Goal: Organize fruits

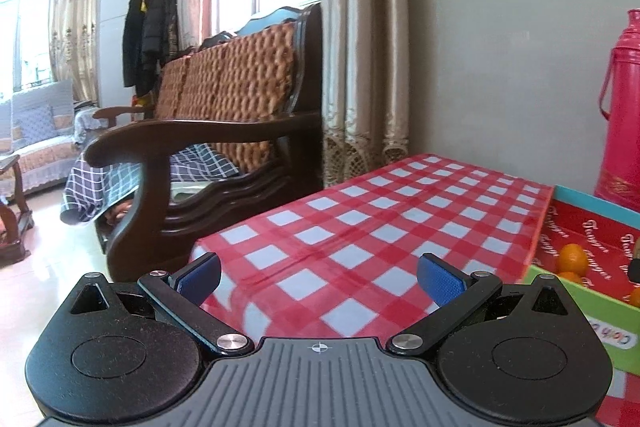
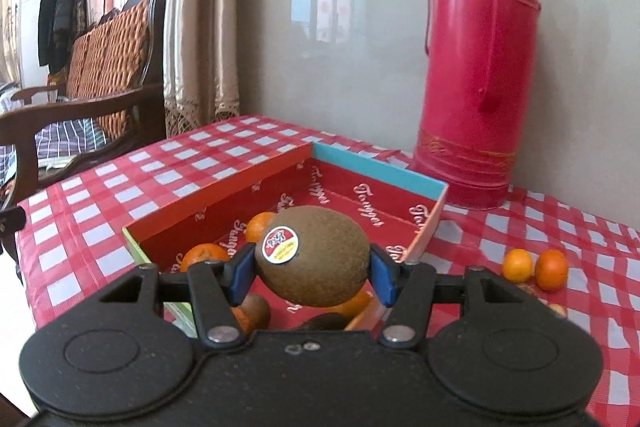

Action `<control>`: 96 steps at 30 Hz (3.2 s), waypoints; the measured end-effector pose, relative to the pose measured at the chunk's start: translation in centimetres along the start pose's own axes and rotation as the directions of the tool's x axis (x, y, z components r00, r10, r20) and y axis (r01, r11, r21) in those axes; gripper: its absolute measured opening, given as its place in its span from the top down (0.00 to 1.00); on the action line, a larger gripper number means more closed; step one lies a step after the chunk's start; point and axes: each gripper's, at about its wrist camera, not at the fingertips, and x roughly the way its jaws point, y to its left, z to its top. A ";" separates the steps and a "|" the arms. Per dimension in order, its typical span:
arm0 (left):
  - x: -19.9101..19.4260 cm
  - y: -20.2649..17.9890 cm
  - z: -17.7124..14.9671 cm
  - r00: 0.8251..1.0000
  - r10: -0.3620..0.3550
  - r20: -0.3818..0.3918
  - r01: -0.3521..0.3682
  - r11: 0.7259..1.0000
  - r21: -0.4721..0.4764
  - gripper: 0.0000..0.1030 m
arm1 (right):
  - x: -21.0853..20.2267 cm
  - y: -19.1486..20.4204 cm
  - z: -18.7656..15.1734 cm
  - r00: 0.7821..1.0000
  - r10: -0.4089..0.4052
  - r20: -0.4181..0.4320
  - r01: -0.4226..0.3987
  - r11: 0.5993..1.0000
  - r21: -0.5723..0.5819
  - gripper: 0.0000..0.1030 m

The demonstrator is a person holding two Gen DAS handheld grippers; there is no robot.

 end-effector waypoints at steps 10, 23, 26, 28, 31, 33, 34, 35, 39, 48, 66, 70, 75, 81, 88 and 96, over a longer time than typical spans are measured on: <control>0.7 1.7 -0.1 0.999 0.023 -0.023 -0.024 0.999 -0.032 0.00 | -0.2 1.5 -0.2 0.999 -0.018 0.045 0.019 0.999 -0.037 0.28; -0.2 0.4 -0.1 1.000 0.002 -0.008 -0.002 1.000 -0.004 0.00 | -2.6 -0.2 0.7 0.990 -0.041 0.137 0.041 0.999 0.005 0.27; -0.3 0.1 -0.1 1.000 -0.002 -0.007 0.002 1.000 0.000 0.00 | -3.2 -0.7 0.6 0.986 -0.067 0.151 0.065 0.998 0.019 0.21; -0.4 0.0 -0.1 1.000 -0.008 -0.008 0.008 1.000 0.002 0.00 | -3.7 -1.2 0.5 0.984 -0.088 0.158 0.084 0.996 0.033 0.20; -0.7 -0.6 -0.1 1.000 -0.022 -0.006 0.022 1.000 0.005 0.00 | -4.5 -2.1 0.3 0.979 -0.120 0.165 0.112 0.992 0.054 0.19; -0.9 -1.1 -0.1 0.999 -0.036 -0.004 0.036 0.999 0.013 0.00 | -5.2 -3.0 0.0 0.975 -0.144 0.171 0.133 0.988 0.077 0.17; -1.2 -1.5 -0.1 0.999 -0.044 -0.001 0.044 0.999 0.017 0.00 | -5.5 -3.4 -0.2 0.971 -0.161 0.176 0.147 0.985 0.088 0.16; -1.4 -1.9 -0.1 0.999 -0.052 0.003 0.052 0.998 0.023 0.00 | -5.9 -3.9 -0.5 0.967 -0.182 0.181 0.166 0.981 0.098 0.12; -2.7 -3.7 -0.2 0.995 -0.098 0.029 0.097 0.994 0.057 0.00 | -7.3 -5.9 -1.7 0.944 -0.277 0.178 0.256 0.958 0.133 0.08; -6.6 -9.1 -0.8 0.955 -0.280 0.101 0.262 0.951 0.167 0.00 | -10.8 -12.7 -5.2 0.869 -0.478 0.130 0.419 0.850 0.320 0.07; -12.7 -26.1 -1.3 0.757 -0.652 -0.042 0.596 0.663 0.453 0.07 | -14.3 -18.7 -8.9 0.798 -0.597 0.084 0.483 0.716 0.505 0.07; -12.7 -29.3 -2.3 0.747 -0.658 -0.096 0.616 0.632 0.470 0.20 | -14.6 -19.6 -9.2 0.781 -0.619 0.080 0.500 0.697 0.515 0.07; -12.1 -31.9 -3.4 0.751 -0.642 -0.152 0.625 0.618 0.477 0.36 | -15.2 -20.8 -9.7 0.758 -0.649 0.063 0.521 0.662 0.539 0.07; -9.5 -33.7 -3.8 0.774 -0.596 -0.215 0.620 0.644 0.448 0.48 | -16.0 -21.7 -10.5 0.749 -0.660 0.063 0.524 0.648 0.553 0.07; -7.4 -35.4 -3.7 0.775 -0.581 -0.248 0.625 0.648 0.435 0.48 | -16.0 -22.0 -10.7 0.734 -0.679 0.035 0.554 0.627 0.547 0.07; -6.1 -36.5 -4.2 0.770 -0.571 -0.284 0.635 0.643 0.428 0.48 | -15.9 -21.8 -10.6 0.720 -0.693 0.033 0.570 0.618 0.542 0.07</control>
